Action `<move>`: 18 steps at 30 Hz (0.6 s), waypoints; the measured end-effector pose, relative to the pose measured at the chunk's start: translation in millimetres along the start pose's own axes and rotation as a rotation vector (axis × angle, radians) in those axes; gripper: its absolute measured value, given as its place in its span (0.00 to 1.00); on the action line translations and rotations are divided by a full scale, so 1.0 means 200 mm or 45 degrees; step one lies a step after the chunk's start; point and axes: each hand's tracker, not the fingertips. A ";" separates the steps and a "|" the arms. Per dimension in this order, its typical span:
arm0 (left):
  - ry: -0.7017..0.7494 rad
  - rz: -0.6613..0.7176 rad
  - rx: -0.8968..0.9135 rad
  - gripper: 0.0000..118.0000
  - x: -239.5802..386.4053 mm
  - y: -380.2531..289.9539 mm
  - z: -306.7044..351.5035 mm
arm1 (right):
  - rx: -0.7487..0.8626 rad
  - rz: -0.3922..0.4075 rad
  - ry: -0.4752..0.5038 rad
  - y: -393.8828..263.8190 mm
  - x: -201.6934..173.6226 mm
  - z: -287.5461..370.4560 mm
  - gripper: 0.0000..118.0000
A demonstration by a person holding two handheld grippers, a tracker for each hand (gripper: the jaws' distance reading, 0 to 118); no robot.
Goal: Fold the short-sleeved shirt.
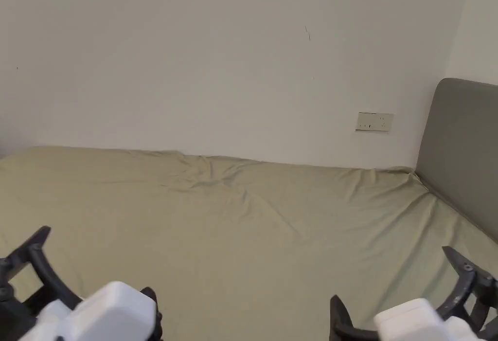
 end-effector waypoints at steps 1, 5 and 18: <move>0.024 -0.162 0.006 1.00 0.04 0.00 0.00 | -0.007 0.187 -0.010 -0.01 -0.04 0.00 1.00; 0.050 -0.579 0.088 1.00 0.15 -0.04 0.00 | -0.044 0.813 0.009 -0.09 -0.21 0.02 1.00; -0.107 0.335 0.096 1.00 -0.10 0.03 -0.05 | -0.118 -0.285 0.107 -0.07 0.05 -0.01 1.00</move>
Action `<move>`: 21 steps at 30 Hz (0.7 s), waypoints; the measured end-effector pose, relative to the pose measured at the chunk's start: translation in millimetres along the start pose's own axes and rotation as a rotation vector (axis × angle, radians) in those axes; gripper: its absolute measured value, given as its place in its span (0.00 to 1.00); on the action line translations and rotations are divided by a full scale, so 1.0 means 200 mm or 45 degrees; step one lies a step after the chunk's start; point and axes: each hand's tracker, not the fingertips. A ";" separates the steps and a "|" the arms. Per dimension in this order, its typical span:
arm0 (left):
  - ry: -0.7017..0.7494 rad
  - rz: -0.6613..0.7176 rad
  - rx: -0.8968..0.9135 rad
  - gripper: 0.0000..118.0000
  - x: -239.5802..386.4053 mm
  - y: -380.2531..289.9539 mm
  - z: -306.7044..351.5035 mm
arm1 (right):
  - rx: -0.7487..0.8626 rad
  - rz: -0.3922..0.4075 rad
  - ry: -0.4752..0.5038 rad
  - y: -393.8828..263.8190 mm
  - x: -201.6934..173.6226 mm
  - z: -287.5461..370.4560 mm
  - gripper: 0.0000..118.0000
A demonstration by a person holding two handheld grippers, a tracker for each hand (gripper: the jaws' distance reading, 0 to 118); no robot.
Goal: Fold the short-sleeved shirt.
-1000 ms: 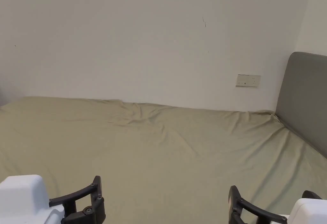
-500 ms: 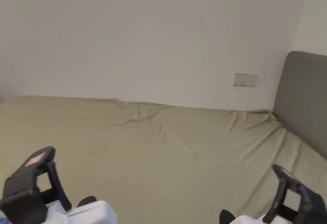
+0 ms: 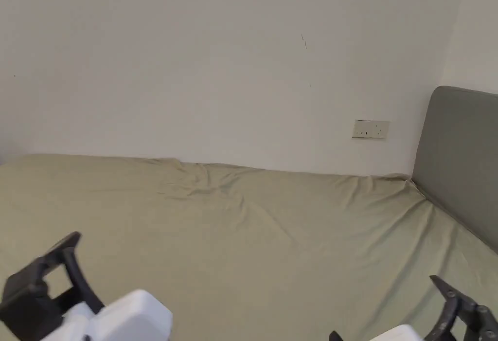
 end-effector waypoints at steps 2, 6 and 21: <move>-0.053 0.368 -0.086 1.00 -0.08 0.01 -0.01 | 0.001 -0.236 -0.024 0.00 0.08 0.00 1.00; -0.017 0.800 -0.063 1.00 -0.18 -0.07 0.01 | 0.033 -0.525 -0.080 -0.05 0.11 0.04 1.00; -0.255 0.986 -0.174 1.00 -0.15 -0.14 -0.01 | 0.093 -0.764 -0.070 -0.08 0.13 0.06 1.00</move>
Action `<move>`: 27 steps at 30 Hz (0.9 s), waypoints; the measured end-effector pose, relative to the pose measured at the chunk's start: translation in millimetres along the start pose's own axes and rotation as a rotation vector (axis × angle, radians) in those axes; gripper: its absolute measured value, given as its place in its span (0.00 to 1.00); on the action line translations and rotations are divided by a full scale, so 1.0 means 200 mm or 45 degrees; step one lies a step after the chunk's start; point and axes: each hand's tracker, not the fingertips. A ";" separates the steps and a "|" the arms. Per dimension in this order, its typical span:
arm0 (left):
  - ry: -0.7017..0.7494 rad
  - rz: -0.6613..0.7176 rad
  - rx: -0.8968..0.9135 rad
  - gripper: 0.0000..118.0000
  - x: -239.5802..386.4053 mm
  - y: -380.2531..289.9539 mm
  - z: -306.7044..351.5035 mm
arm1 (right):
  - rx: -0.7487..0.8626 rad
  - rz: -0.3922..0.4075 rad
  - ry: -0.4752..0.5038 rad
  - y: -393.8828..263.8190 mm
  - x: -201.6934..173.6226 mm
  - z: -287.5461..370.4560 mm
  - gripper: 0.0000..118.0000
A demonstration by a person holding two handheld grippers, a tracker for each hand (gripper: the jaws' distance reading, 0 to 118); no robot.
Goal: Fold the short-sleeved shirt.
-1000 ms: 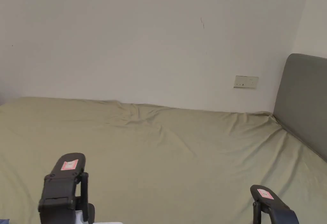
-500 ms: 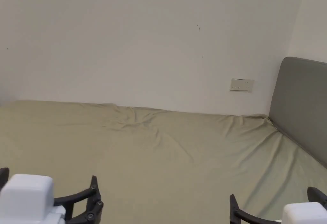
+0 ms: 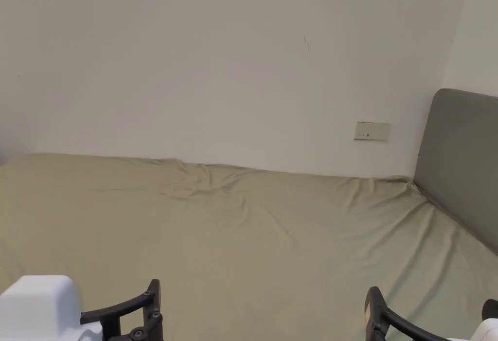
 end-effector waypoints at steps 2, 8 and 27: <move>0.024 0.039 0.111 1.00 0.00 0.02 0.03 | -0.037 0.020 0.004 -0.01 0.01 0.00 1.00; 0.020 -0.130 0.024 1.00 0.04 0.06 0.02 | 0.004 0.046 -0.024 -0.01 0.00 0.01 1.00; 0.027 -0.068 0.082 0.00 0.07 0.08 0.05 | -0.028 0.005 -0.023 0.00 -0.01 0.03 0.02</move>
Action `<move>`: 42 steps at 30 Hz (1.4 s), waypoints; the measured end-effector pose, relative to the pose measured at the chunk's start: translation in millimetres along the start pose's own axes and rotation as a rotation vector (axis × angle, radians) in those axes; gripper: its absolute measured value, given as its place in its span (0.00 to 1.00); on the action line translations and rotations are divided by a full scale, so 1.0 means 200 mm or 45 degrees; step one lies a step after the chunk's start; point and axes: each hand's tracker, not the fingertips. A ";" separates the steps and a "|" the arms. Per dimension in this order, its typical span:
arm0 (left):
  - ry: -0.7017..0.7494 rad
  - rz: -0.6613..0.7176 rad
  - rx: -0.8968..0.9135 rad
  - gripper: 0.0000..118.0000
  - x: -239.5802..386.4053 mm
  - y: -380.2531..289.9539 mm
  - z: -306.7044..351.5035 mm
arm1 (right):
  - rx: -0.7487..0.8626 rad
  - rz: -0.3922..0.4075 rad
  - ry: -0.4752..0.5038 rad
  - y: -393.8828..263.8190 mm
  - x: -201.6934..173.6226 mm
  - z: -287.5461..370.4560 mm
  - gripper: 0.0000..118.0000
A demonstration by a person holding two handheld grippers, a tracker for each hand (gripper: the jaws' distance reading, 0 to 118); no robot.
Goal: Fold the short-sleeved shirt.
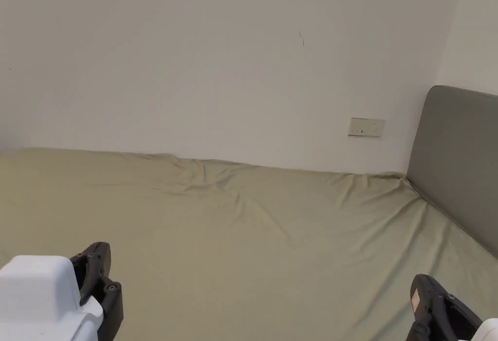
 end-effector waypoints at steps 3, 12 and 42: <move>-0.046 0.048 -0.024 0.00 -0.03 0.00 0.02 | 0.008 -0.004 0.002 0.00 -0.02 0.00 0.01; 0.270 0.022 0.027 0.00 -0.37 0.04 0.33 | 0.028 -0.012 0.497 0.06 -0.49 -0.11 0.01; 0.611 0.528 -0.554 0.20 -1.62 -0.72 -0.02 | -0.376 0.131 1.235 -0.10 -1.55 0.01 0.02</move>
